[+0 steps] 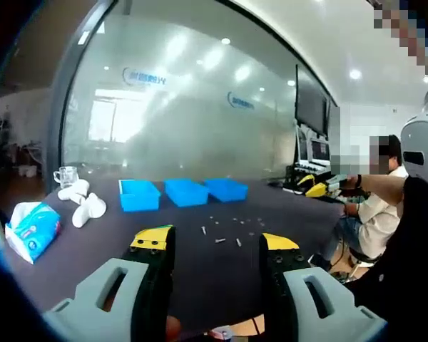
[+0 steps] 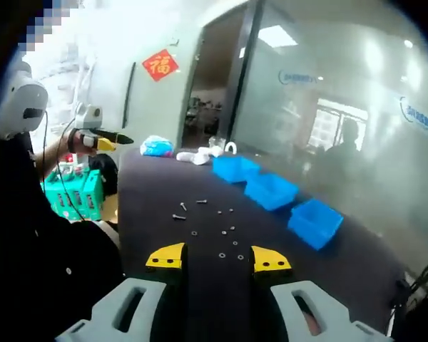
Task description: Sort the screws, nuts, and washers into the corresponding bins
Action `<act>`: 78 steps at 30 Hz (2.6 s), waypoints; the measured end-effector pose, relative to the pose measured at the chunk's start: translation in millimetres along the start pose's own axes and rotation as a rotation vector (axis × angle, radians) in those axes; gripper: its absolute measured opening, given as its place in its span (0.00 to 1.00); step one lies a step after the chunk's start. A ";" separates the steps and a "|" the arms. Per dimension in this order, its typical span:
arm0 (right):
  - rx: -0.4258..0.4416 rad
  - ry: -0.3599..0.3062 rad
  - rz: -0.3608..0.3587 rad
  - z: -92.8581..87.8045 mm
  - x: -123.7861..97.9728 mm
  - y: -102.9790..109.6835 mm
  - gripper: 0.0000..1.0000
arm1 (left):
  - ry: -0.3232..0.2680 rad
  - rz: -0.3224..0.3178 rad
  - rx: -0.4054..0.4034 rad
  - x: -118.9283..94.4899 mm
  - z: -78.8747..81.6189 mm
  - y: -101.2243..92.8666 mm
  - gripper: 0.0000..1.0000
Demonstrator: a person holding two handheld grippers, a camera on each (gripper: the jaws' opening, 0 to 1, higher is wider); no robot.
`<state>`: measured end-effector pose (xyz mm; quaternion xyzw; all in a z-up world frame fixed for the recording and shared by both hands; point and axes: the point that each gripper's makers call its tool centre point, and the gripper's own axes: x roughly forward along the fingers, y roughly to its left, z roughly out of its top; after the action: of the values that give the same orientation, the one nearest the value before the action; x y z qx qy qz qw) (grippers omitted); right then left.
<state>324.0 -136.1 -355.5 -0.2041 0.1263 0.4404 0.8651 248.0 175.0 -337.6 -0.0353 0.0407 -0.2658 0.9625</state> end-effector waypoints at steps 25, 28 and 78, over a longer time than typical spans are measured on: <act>-0.216 0.183 0.318 41.7 120.0 33.5 0.27 | 0.023 0.052 -0.005 -19.3 -5.4 13.9 0.46; -0.231 0.209 0.354 44.0 130.9 41.2 0.27 | 0.023 0.056 -0.010 -20.3 -6.6 15.0 0.46; -0.459 0.613 0.603 12.8 206.4 93.0 0.20 | 0.053 0.057 -0.036 -18.7 -24.1 17.2 0.45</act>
<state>368.6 65.7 -448.8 -0.4643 0.3282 0.6075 0.5547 238.4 198.2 -362.0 -0.0445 0.0721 -0.2381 0.9675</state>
